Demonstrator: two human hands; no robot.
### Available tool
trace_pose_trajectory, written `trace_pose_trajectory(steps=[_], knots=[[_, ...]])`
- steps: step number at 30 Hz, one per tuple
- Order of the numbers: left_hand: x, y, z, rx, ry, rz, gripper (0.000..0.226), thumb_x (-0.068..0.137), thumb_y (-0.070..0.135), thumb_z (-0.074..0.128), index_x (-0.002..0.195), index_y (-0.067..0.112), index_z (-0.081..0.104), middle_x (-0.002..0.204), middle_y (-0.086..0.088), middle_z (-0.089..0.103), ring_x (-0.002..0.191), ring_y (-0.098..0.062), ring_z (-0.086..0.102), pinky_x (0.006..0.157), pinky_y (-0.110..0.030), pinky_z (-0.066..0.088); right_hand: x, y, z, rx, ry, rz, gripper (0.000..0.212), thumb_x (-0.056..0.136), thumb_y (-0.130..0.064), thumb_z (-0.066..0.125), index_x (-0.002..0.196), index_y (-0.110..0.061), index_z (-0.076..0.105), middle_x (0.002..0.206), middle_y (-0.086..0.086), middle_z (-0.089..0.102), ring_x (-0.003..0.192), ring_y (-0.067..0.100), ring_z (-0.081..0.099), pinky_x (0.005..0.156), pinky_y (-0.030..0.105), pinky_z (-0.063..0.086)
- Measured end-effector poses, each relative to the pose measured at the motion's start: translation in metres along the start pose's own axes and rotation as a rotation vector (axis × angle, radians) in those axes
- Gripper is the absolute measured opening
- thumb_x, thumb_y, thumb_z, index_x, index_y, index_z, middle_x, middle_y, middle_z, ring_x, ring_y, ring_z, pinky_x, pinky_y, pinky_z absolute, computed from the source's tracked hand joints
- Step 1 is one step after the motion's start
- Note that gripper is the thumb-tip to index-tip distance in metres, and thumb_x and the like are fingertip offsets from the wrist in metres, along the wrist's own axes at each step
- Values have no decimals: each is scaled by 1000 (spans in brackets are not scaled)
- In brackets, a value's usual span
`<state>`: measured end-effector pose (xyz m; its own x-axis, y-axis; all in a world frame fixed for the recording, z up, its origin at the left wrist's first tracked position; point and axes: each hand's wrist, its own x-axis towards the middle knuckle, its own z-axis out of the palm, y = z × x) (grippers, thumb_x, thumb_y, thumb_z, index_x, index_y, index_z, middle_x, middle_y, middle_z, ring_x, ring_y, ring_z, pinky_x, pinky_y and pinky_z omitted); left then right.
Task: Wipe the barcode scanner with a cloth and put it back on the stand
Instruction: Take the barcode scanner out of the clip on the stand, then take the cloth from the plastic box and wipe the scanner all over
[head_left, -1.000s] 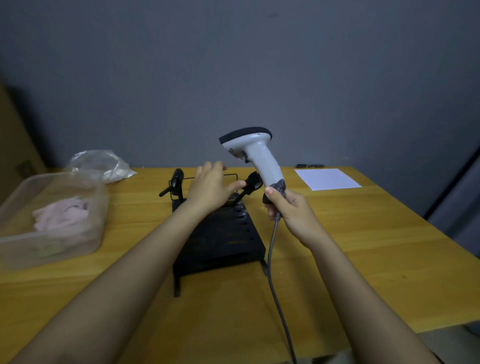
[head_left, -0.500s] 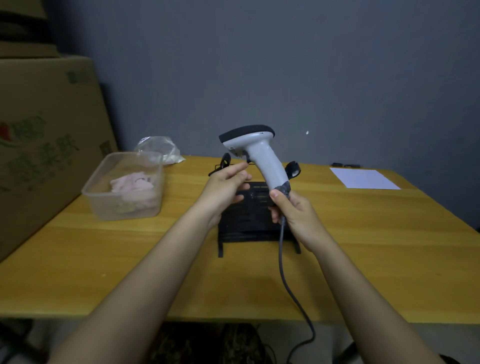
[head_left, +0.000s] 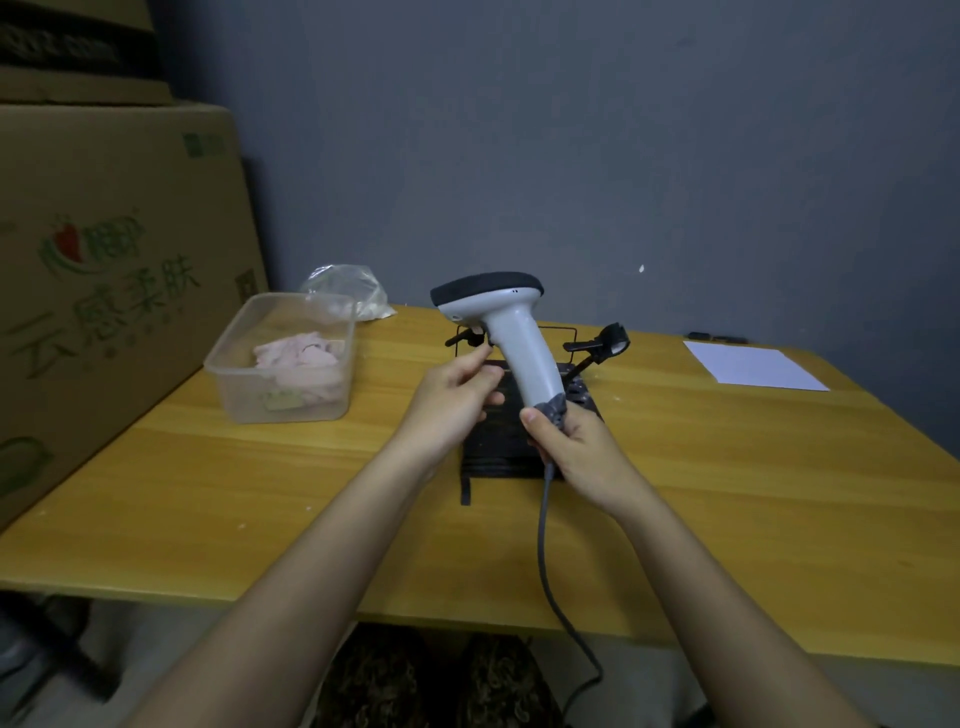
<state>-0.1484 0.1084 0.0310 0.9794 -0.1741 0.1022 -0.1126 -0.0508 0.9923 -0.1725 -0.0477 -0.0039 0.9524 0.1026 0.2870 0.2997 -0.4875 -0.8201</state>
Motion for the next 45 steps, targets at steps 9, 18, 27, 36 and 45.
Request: trace_pose_trajectory(steps=[9,18,27,36,45], knots=[[0,-14,-1,65,12,-15,47,96,21,47,142,19,40,93,13,59,84,-7,61,80,-26,49,2,9,6,-97,-53,28,30,95,-29,52,69,-18,44,60,-5,41,49,1,38,47,15,29],[9,-8,-9,68,19,-6,43,97,22,43,139,29,43,124,5,57,85,-7,62,74,-22,49,2,4,7,-10,112,-10,32,95,-28,52,65,-21,44,60,-2,45,52,6,42,49,19,33],[13,-15,-67,185,198,-20,34,96,23,46,128,24,56,106,4,63,94,-12,60,86,-34,48,25,-26,5,-86,154,-67,40,92,-36,54,65,-8,46,59,3,41,50,7,38,46,17,29],[48,-39,-157,722,469,22,34,93,28,40,112,21,68,117,-8,67,115,-33,53,99,-43,42,98,-54,46,-200,132,-67,42,89,-46,54,62,-15,41,56,2,41,50,16,40,53,31,30],[138,-63,-195,967,213,-136,34,88,35,50,110,13,64,112,-10,67,106,-29,60,89,-40,48,155,-42,86,-235,114,4,48,88,-44,55,57,-16,32,51,-1,34,48,17,35,51,32,27]])
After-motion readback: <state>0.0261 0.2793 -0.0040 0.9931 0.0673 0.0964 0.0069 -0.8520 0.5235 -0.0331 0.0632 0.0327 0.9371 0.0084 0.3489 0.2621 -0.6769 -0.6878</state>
